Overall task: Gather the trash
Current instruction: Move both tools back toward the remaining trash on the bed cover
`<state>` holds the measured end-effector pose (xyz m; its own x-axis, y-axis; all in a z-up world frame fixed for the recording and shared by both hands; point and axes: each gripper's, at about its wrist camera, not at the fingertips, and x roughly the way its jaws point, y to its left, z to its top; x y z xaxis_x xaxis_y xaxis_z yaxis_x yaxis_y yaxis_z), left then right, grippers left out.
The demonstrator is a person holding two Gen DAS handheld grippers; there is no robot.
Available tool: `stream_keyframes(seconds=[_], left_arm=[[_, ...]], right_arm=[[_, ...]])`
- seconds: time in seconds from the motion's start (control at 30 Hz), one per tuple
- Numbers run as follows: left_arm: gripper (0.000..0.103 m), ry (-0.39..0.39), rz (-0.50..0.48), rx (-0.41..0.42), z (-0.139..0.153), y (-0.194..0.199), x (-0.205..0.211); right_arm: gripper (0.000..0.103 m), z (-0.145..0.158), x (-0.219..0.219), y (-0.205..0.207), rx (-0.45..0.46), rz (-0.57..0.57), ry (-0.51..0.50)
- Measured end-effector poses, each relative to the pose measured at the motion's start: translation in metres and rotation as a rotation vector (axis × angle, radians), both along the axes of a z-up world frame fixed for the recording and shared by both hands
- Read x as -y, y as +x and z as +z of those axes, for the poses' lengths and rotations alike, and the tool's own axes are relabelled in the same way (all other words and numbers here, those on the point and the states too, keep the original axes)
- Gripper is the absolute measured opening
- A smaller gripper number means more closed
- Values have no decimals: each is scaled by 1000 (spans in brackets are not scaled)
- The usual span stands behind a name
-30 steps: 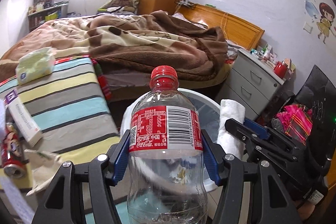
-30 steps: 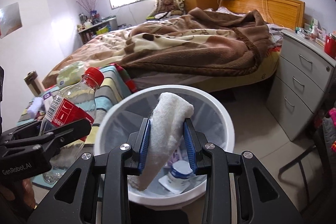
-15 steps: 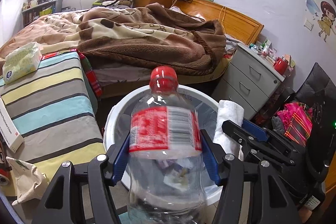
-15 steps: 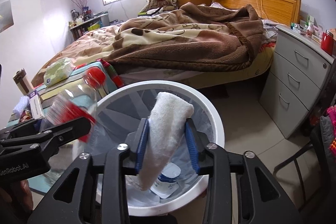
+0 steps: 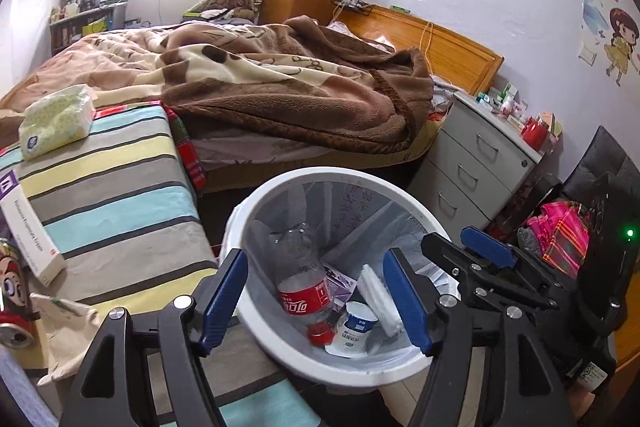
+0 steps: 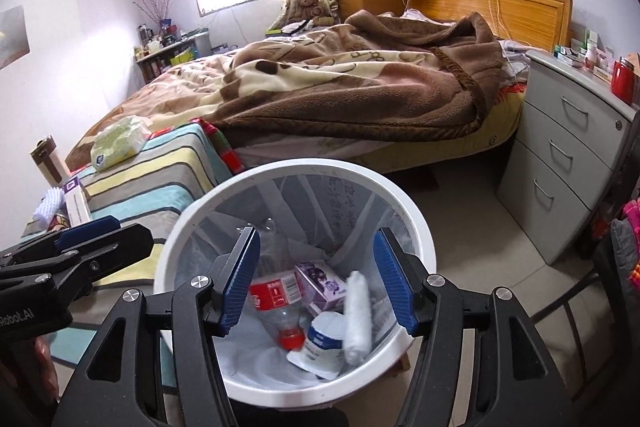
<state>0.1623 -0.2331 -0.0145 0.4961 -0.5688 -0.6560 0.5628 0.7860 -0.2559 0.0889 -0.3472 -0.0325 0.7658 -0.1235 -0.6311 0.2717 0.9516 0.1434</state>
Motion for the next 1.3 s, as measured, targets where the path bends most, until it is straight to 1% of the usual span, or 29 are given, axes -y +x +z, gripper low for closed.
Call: stream_keyframes(seconds=[0.2, 0.33, 0.4, 0.43, 0.57, 0.73, 0.83, 0.9, 0.93, 1.1, 1.3], left_arm=[[70, -8, 40, 21, 9, -9, -27], [71, -22, 84, 35, 15, -19, -55], [72, -15, 117, 42, 16, -23, -69], [72, -9, 138, 44, 16, -25, -77], [72, -12, 201, 36, 16, -31, -107], [73, 21, 289, 52, 13, -46, -146], [73, 4, 356, 45, 13, -51, -172], [74, 3, 392, 55, 14, -55, -186], [76, 10, 410, 57, 13, -57, -193], [77, 23, 483, 31, 5, -63, -222], [77, 37, 550, -24, -13, -70, -251]], right_arm=[[61, 8, -16, -1, 38, 43, 3], [62, 10, -28, 0, 59, 91, 11], [68, 11, -36, 1, 62, 121, 11], [69, 11, -41, 2, 64, 139, 10], [69, 11, -56, 4, 76, 191, 16], [69, 8, -79, 12, 75, 281, 24], [69, 6, -93, 16, 67, 329, 13], [69, 4, -103, 19, 67, 366, 22], [69, 4, -109, 22, 64, 395, 27], [69, 1, -131, 34, 40, 487, 15], [69, -4, -152, 51, 1, 578, 25]])
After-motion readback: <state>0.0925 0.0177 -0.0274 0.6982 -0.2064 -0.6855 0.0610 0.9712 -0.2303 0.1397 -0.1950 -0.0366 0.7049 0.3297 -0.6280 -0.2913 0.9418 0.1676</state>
